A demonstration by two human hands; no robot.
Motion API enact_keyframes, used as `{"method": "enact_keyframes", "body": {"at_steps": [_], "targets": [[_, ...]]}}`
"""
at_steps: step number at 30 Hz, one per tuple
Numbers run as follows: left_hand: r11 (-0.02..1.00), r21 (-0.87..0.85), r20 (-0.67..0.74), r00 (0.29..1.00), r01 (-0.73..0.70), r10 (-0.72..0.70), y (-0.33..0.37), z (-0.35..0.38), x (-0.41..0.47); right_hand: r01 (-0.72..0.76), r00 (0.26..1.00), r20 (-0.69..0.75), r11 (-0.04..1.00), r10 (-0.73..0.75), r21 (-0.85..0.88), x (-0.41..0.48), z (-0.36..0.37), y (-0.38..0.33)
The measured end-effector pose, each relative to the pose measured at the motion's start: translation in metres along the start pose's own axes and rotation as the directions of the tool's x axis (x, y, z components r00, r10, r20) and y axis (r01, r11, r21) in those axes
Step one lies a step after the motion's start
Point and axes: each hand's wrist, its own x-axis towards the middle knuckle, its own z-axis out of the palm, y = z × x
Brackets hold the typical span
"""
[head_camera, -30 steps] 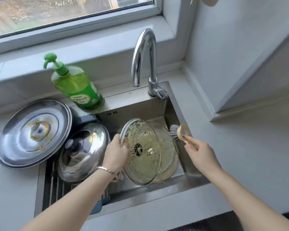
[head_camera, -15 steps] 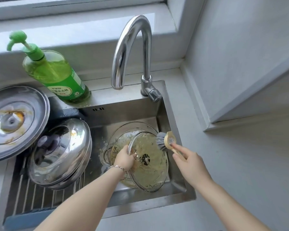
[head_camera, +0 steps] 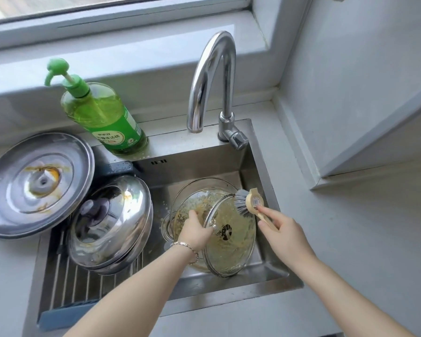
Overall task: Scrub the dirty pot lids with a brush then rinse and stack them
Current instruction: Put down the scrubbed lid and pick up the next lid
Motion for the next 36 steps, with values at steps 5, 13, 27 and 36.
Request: {"method": "enact_keyframes", "body": {"at_steps": [5,13,27,36], "targets": [[0.984,0.095,-0.093,0.983,-0.151,0.16,0.011,-0.078,-0.027,0.034,0.999,-0.019,0.996,-0.032,0.087,0.003,0.017,-0.038],[0.821,0.301,-0.566,0.601,-0.486,0.564,0.048,-0.25,-0.056,-0.077,0.985,0.174,0.941,0.02,0.329,0.018,0.076,-0.144],[0.762,0.492,-0.105,0.84,-0.421,0.532,0.105,-0.389,0.035,-0.083,0.91,0.412,0.948,-0.055,0.309,0.062,0.177,-0.276],[0.879,-0.14,-0.472,0.811,-0.457,0.347,0.1,-0.357,0.056,-0.039,0.938,0.337,0.939,-0.084,0.342,0.083,0.184,-0.271]]}}
